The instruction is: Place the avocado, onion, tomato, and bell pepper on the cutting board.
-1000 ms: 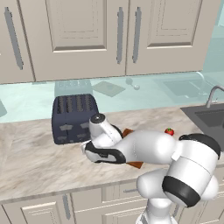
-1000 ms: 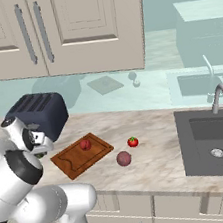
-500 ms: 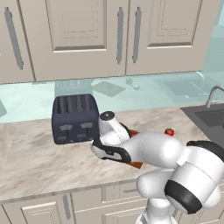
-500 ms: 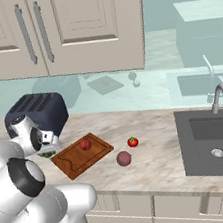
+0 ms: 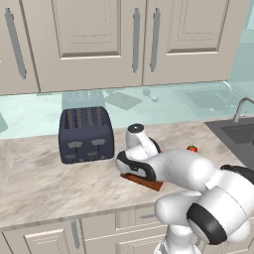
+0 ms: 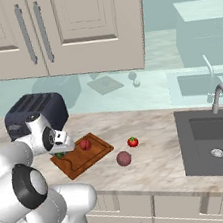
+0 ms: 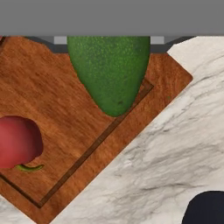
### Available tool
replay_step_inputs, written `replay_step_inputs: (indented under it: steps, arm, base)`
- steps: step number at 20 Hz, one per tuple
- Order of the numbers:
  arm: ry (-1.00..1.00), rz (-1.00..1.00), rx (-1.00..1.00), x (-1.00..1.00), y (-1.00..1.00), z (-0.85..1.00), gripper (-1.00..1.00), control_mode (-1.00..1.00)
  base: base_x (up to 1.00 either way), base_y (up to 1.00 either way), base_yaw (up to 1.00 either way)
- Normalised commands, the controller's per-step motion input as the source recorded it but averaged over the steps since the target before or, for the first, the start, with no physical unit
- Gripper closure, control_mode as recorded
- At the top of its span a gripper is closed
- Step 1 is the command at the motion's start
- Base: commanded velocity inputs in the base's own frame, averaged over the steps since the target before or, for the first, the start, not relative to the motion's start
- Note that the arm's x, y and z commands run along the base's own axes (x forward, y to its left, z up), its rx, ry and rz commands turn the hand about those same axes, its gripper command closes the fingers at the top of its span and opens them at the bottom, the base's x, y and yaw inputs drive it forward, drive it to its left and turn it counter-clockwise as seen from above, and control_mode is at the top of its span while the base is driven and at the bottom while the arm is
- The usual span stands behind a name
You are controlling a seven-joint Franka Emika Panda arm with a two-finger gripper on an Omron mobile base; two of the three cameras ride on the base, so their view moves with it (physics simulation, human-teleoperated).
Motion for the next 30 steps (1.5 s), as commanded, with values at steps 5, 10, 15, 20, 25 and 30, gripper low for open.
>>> replay_step_inputs:
  steps: [5, 10, 15, 20, 25, 30]
  arm:
    - [0.03, -0.10, 0.00, 0.14, -0.48, 0.00, 1.00, -1.00]
    - [0.03, -0.11, 0.00, 0.25, -0.47, 0.00, 1.00, -1.00]
    - [0.05, -0.09, 0.00, 0.29, -0.44, 0.00, 1.00, -1.00]
    - [0.07, -0.08, 0.00, 0.23, -0.43, 0.00, 1.00, -1.00]
    - [0.08, -0.07, 0.00, 0.17, -0.41, 0.00, 1.00, -1.00]
    - [0.09, -0.04, 0.00, 0.19, -0.34, -0.01, 1.00, -1.00]
  base:
    - [0.00, 0.00, 0.00]
    - [0.00, 0.00, 0.00]
    - [0.00, 0.00, 0.00]
    - [0.00, 0.00, 0.00]
    - [0.00, 0.00, 0.00]
    - [0.00, 0.00, 0.00]
